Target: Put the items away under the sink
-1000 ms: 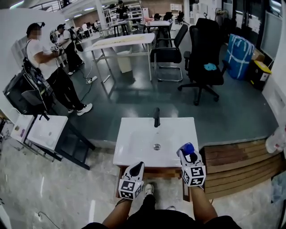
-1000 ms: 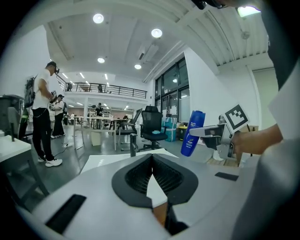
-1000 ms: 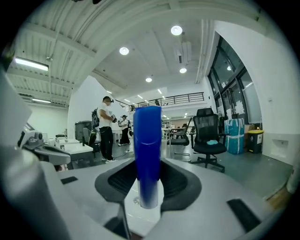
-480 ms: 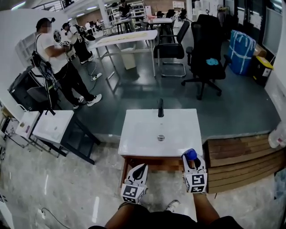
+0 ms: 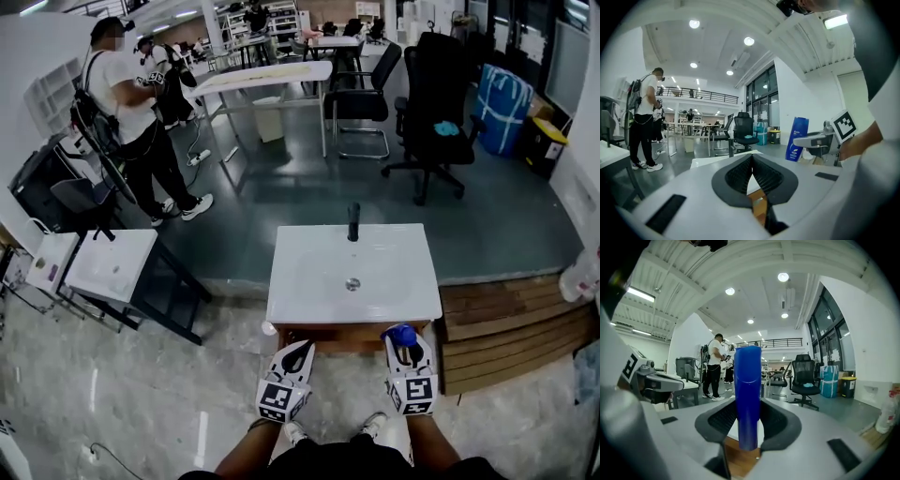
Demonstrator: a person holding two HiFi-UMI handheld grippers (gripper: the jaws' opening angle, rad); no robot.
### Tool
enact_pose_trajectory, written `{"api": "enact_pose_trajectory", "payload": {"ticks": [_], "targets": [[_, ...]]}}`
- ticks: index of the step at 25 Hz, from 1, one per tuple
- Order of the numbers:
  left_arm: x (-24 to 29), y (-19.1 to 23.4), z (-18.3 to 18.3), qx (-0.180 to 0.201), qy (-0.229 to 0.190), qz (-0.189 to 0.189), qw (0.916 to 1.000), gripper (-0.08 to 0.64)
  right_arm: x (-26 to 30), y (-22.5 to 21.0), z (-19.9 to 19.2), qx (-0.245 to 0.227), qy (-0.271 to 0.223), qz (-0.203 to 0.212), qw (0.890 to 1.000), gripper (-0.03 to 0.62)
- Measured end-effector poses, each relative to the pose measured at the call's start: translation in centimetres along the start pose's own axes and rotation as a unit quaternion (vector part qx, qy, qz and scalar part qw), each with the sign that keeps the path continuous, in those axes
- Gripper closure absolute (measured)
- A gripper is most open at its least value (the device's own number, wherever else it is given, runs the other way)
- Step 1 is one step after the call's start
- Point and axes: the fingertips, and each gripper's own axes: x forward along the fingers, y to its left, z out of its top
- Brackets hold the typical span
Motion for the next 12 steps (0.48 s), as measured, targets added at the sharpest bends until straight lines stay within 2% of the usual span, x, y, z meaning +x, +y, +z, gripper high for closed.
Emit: {"api": "enact_pose_trajectory", "payload": {"ticks": [3, 6, 9, 12], "targets": [[-1.3, 0.2, 0.4, 0.008, -0.017, -0.032, 0.9993, 0.538, -0.1, 2.2, 0.4, -0.002, -0.006, -0.005, 1.000, 0.433], [-1.5, 0.4, -0.9, 0.006, -0.014, -0.053, 0.9985, 0.538, -0.2, 3.6, -0.1, -0.001, -0.002, -0.013, 1.000, 0.433], [-0.8, 1.4, -1.7, -0.001, -0.015, -0.053, 0.9985, 0.538, 0.6, 4.2, -1.0, 0.001, -0.001, -0.020, 1.000, 0.433], [-0.3, 1.9, -2.9, -0.015, -0.008, -0.036, 0.9992, 0.538, 1.0, 4.5, -2.7, 0.001, 0.014, -0.018, 1.000, 0.433]]}}
